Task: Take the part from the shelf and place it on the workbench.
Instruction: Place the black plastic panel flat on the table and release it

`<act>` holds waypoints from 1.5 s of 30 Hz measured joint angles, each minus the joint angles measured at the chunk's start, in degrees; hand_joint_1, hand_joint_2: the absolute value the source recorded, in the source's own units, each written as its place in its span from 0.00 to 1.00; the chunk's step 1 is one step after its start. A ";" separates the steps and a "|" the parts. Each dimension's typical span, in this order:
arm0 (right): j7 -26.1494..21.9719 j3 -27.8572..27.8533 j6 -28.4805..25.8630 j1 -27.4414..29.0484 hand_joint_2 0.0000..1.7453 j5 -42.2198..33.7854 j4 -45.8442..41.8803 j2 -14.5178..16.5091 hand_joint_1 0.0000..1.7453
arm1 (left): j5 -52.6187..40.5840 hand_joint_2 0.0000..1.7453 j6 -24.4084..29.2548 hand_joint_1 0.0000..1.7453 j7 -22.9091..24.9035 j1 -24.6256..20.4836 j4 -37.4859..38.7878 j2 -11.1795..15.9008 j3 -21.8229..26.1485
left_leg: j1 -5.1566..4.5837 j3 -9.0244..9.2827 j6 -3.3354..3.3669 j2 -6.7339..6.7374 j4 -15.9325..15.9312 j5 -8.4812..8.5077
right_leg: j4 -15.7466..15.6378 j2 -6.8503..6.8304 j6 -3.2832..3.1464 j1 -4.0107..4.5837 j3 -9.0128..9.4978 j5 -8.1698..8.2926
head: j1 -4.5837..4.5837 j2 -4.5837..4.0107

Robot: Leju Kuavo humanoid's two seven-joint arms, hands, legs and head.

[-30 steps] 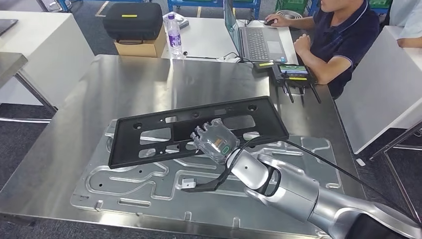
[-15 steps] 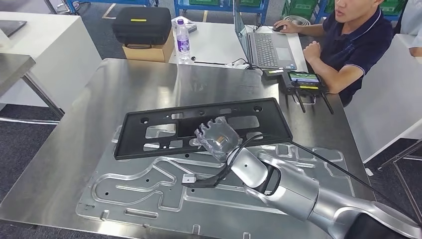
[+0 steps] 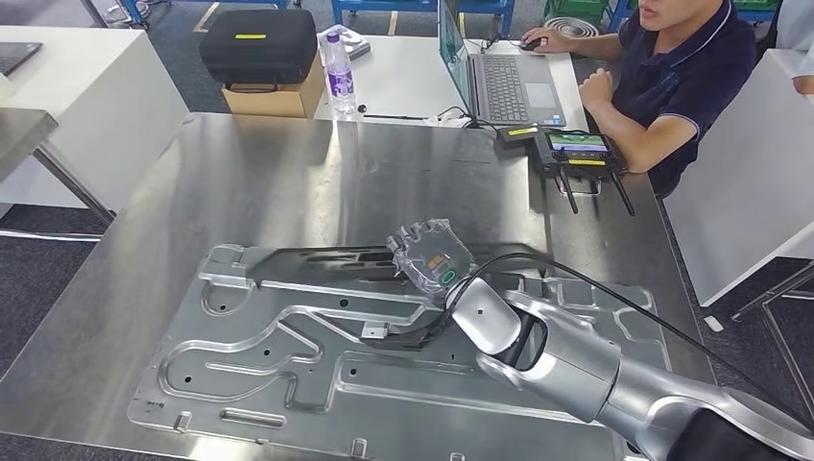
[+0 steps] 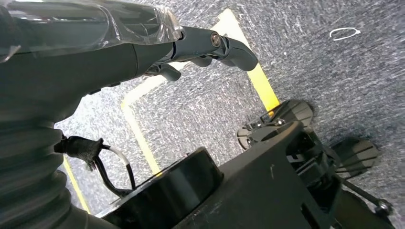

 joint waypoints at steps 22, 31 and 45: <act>-0.63 -0.42 -0.36 -0.64 0.00 -0.63 0.10 -0.22 0.00 | 0.31 0.00 -0.85 0.00 -0.78 -0.08 0.00 0.03 0.03 | 0.73 1.83 1.24 0.46 -3.24 2.75 | 7.33 0.09 1.63 -0.53 -2.65 -4.75 | 0.19 0.01; -0.61 -0.43 -0.44 -0.05 0.00 -0.60 0.43 -0.56 0.00 | 0.38 0.00 -0.99 0.00 -0.81 -0.21 0.03 0.23 0.07 | 2.14 0.01 -2.10 0.25 -0.37 1.25 | 1.29 0.54 4.08 -2.95 2.76 -2.53 | 0.43 0.01; -0.64 -0.55 -0.52 0.05 0.00 -0.50 0.43 -0.60 0.00 | 0.38 0.00 -1.00 0.00 -0.48 -0.52 0.03 0.38 0.13 | -1.47 2.41 2.02 0.63 2.69 -3.11 | 1.68 0.28 -0.59 -0.18 -1.96 0.96 | 0.10 0.00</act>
